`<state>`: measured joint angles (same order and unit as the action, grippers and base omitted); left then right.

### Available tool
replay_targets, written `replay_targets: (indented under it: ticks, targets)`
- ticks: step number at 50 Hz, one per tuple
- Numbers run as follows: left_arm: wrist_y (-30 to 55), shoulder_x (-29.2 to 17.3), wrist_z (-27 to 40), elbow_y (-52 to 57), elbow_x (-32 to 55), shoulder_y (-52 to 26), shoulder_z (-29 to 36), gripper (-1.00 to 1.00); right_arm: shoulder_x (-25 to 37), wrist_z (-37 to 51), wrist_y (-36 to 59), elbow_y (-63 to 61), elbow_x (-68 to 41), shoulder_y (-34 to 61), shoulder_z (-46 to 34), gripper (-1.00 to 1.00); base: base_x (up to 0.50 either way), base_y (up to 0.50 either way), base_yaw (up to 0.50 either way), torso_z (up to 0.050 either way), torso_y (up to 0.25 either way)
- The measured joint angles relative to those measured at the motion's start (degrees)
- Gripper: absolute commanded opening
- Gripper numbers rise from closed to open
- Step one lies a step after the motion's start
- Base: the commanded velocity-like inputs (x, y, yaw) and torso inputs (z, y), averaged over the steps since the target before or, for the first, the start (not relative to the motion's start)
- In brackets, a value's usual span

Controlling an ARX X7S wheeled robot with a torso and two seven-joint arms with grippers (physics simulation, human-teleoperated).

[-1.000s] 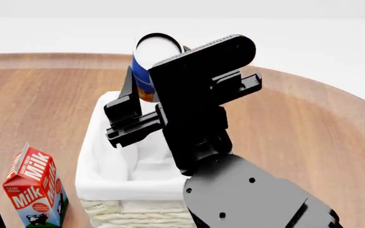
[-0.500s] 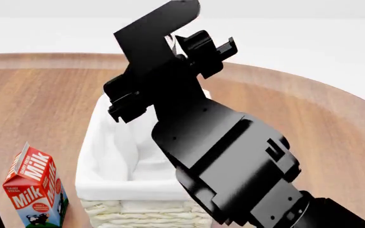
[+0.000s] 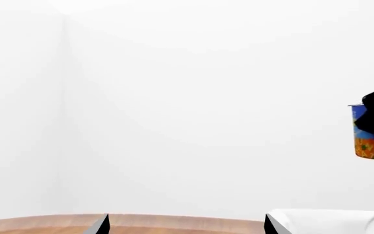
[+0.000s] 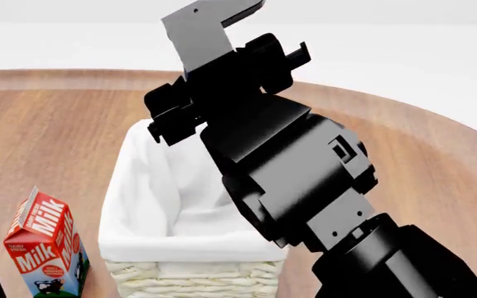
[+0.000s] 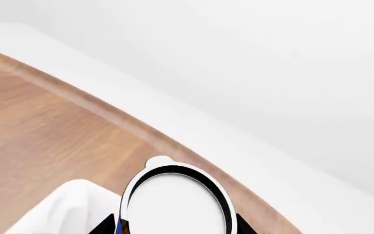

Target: Pick up the alphabet soup, and put it in the basket.

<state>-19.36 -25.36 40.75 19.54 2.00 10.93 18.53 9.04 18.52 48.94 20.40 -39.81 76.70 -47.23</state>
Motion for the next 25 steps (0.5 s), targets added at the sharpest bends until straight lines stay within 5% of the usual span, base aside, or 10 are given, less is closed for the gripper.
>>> replay_targets:
  ticks: [25]
  targets:
    - [0.18,-0.07,0.39,-0.12,-0.43,-0.12,0.15,1.0,-0.24,-2.29,0.58,0.69,-3.92,0.48,2.39,-1.0,0.0,0.0,0.0,0.0,0.001]
